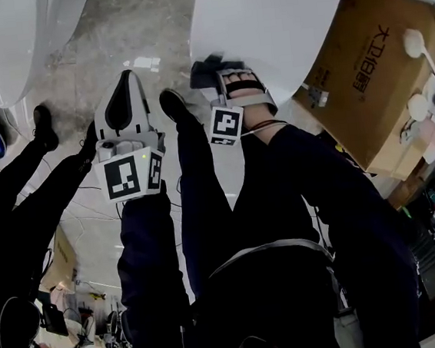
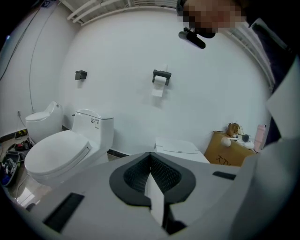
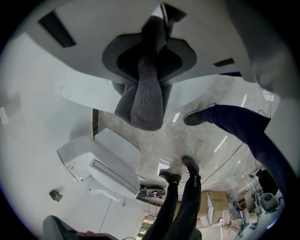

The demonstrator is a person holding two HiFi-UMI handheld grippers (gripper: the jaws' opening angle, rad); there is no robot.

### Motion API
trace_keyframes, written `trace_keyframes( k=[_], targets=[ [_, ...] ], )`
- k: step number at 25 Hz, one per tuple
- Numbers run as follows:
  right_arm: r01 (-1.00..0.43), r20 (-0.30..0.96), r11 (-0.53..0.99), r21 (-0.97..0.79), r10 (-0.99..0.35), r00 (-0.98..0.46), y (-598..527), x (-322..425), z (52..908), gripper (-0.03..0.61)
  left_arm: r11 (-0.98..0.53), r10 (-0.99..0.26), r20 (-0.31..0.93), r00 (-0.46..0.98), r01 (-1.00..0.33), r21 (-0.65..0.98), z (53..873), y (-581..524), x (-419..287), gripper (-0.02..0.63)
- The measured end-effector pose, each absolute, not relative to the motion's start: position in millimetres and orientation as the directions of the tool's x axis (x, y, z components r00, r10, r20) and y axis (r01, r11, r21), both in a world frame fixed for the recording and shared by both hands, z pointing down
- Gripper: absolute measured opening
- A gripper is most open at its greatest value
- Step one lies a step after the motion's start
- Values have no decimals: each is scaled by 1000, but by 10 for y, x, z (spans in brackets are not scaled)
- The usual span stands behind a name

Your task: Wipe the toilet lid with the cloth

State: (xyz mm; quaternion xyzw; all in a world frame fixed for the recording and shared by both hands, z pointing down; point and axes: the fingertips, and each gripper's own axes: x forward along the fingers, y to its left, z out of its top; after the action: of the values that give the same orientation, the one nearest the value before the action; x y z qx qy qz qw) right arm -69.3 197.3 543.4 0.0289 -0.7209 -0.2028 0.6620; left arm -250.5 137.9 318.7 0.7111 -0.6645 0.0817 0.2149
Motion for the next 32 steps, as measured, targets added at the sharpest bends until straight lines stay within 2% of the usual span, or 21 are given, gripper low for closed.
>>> trace_keyframes(
  k=[6, 9, 14, 21, 32],
  targets=[
    [200, 964, 945, 258, -237, -124, 2357, -715, 5445, 72, -30, -930, 357, 93, -983, 180, 3038, 1144, -2659, 15],
    [108, 960, 961, 253, -235, -154, 2247, -722, 5363, 74, -35, -935, 342, 97, -983, 182, 2965, 1041, -2671, 15],
    [-71, 889, 912, 405, -410, -204, 1250, -674, 5065, 74, -57, -942, 317, 108, -985, 165, 2826, 932, -2625, 15],
    [-118, 730, 757, 642, -651, -207, -598, -744, 4569, 74, -34, -947, 310, 85, -985, 166, 2799, 780, -2668, 15],
    [-38, 682, 698, 715, -709, -181, -1752, -844, 4800, 74, -35, -950, 302, 77, -989, 141, 2811, 473, -2766, 15]
  ],
)
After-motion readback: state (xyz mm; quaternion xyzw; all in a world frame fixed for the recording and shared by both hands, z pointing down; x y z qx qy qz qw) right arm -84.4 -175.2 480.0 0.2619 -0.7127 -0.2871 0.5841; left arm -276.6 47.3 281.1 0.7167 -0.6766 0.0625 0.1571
